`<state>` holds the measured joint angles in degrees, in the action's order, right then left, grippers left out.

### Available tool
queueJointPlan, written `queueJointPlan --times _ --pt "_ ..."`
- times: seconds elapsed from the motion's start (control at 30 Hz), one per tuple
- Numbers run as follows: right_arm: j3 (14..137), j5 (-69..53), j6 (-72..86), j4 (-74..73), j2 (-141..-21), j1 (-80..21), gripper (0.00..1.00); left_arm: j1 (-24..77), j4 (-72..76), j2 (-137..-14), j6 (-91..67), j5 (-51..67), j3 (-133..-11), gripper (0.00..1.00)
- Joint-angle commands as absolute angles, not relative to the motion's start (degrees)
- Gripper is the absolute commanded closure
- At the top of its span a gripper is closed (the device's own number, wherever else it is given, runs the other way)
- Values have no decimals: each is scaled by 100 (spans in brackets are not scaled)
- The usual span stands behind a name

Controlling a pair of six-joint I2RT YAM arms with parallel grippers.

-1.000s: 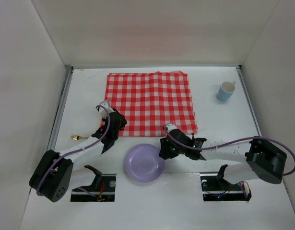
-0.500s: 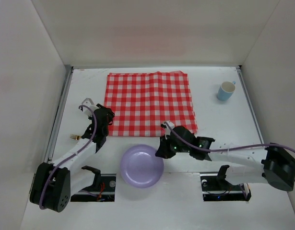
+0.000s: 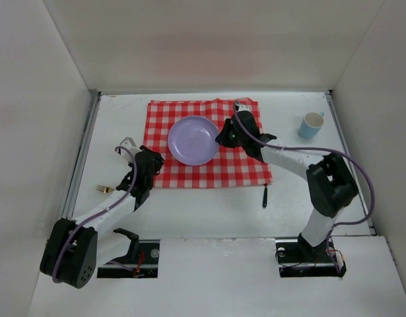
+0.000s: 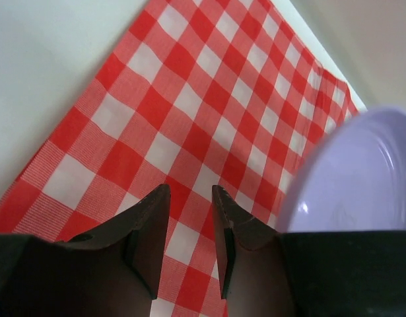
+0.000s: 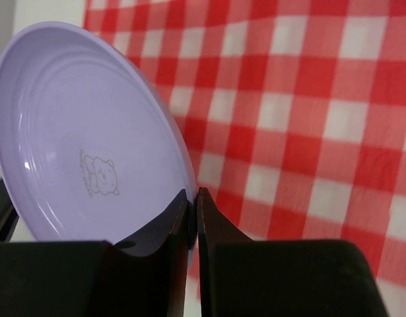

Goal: Set the dinner table for one person

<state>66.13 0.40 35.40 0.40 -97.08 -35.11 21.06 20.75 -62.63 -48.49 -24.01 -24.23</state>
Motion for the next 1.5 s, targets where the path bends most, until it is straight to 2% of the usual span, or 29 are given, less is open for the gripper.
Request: queueJointPlan --times 0.0,0.43,0.57,0.63,0.73,0.83,0.9,1.07,1.13,1.2,1.27,1.33,1.47 --pt "7258 237 3560 -43 -10246 -3257 87 2184 2197 -6354 -4983 -2408 -2329 71" --pt "7330 316 3560 -562 -10863 -3142 86 2342 2224 -6583 -4975 -2435 -2434 71" --pt "7234 334 3603 -563 -11013 -3142 82 2465 2198 -6609 -4957 -2531 -2461 71" --pt "7181 334 3647 -501 -10995 -3142 72 2544 2154 -6609 -4940 -2584 -2496 71" --pt "7076 352 3577 -335 -10742 -3142 49 2719 2092 -6557 -4904 -2671 -2531 71" --pt "6909 325 3560 -246 -10276 -3125 38 3062 1856 -6521 -4896 -2733 -2750 71" --pt "6690 386 3533 -159 -9802 -3072 35 3561 1618 -6635 -4808 -2760 -3109 71" --pt "5636 1132 3761 123 -8133 -2651 36 5038 1547 -7574 -4220 -2786 -4120 72" --pt "5292 1449 3858 167 -7447 -2396 45 5574 1591 -8048 -3956 -2795 -4516 69" --pt "5063 1704 3893 167 -6728 -2115 61 5917 1600 -8505 -3806 -2812 -4858 64" --pt "5036 1845 3894 80 -6217 -1913 70 6208 1521 -8954 -3692 -2716 -5254 57" --pt "5106 1907 3850 9 -5820 -1789 69 6507 1407 -9419 -3499 -2567 -5711 50" --pt "5343 1907 3797 -123 -5310 -1701 63 6938 1100 -10325 -3147 -2479 -6633 49"
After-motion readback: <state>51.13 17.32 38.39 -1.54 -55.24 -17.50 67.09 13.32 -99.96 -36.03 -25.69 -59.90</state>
